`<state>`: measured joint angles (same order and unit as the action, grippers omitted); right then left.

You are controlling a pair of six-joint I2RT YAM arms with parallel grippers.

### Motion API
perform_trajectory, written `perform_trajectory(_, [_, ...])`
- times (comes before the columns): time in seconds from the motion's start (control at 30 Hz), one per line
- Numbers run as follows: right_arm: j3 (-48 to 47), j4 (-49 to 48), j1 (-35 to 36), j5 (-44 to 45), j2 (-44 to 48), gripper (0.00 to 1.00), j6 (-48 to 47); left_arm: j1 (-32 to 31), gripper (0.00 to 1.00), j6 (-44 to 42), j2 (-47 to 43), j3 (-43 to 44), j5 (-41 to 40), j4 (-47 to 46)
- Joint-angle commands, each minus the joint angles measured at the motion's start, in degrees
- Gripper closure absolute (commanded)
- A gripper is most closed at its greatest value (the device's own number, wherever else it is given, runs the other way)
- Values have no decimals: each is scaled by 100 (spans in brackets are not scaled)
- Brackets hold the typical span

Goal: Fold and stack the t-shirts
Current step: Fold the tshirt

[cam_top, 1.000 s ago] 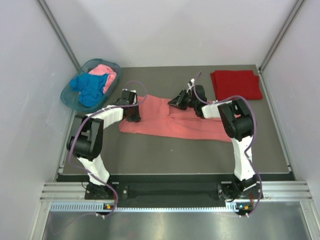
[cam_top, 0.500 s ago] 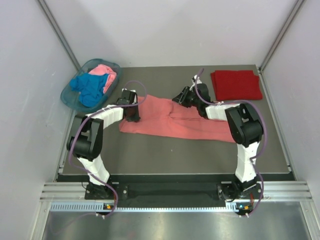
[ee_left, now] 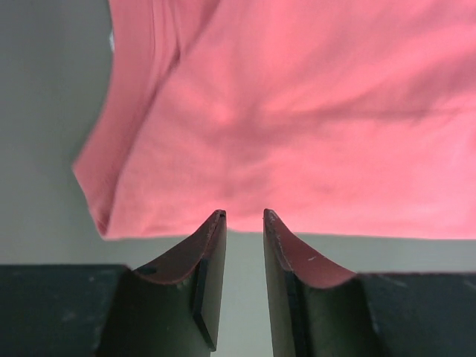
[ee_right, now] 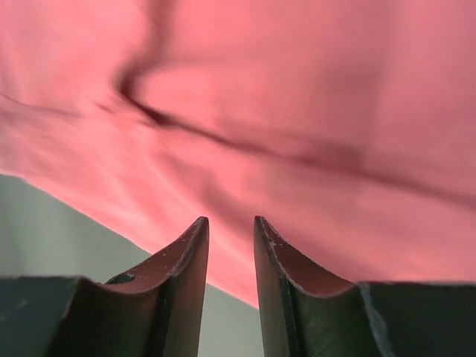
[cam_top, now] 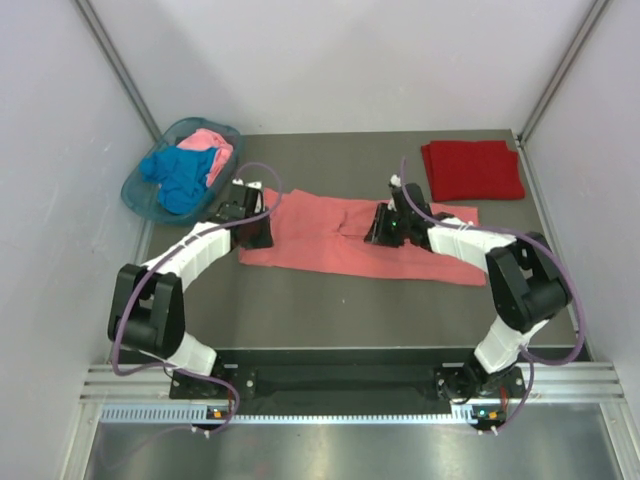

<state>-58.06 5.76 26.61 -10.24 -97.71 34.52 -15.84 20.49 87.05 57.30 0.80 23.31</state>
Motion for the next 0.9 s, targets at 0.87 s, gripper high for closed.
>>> perform_trajectory(0.87, [1043, 1419, -2617, 1674, 1317, 71, -51, 344, 62, 516, 223, 211, 350, -879])
